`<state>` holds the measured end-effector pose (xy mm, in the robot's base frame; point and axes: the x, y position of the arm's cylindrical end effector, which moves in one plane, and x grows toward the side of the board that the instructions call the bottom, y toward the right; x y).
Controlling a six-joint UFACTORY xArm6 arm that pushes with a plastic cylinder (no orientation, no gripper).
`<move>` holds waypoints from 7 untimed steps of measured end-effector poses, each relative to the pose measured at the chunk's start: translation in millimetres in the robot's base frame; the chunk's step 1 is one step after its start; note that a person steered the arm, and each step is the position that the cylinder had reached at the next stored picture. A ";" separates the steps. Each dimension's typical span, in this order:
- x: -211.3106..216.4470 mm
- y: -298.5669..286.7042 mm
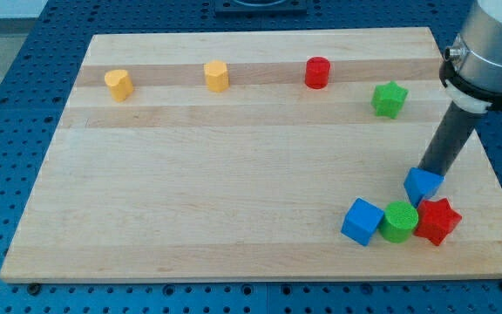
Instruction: Move green star above green circle
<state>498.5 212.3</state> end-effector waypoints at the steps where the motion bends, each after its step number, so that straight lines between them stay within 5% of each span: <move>1: 9.6 0.2; 3: 11.8 4.1; 6: -161.6 71.9; 7: -156.2 22.7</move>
<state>342.3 234.9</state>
